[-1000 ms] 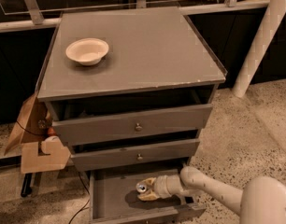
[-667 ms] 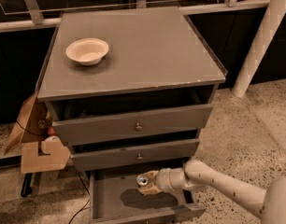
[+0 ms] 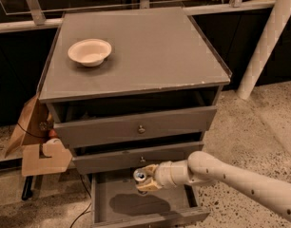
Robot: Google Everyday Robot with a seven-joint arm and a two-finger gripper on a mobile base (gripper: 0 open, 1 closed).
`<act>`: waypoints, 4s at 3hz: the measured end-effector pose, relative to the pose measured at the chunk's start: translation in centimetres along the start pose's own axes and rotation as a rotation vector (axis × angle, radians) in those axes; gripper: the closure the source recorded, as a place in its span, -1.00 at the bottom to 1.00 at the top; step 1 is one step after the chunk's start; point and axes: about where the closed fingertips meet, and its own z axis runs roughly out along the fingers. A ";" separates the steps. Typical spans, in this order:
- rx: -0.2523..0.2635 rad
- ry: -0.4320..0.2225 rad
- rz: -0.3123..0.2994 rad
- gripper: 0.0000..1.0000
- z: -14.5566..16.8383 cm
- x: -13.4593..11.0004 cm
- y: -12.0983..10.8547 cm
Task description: Pick redbull can from bottom drawer and place on counter
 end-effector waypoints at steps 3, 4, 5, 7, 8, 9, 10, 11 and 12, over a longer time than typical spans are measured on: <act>0.048 -0.079 0.044 1.00 -5.9 -8.6 0.9; 0.093 -0.061 0.017 1.00 -12.5 -18.7 0.8; 0.092 -0.062 0.018 1.00 -12.4 -18.7 0.8; 0.140 -0.109 0.031 1.00 -17.1 -25.9 0.8; 0.191 -0.118 0.012 1.00 -22.2 -34.1 0.5; 0.215 -0.116 -0.016 1.00 -23.3 -36.5 0.5; 0.215 -0.117 -0.017 1.00 -23.3 -36.7 0.6; 0.249 -0.146 -0.014 1.00 -23.7 -38.6 -0.6; 0.281 -0.170 -0.003 1.00 -24.3 -40.3 -3.1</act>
Offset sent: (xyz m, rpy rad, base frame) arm -0.0026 -0.0054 0.0869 0.0926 0.0002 -0.0747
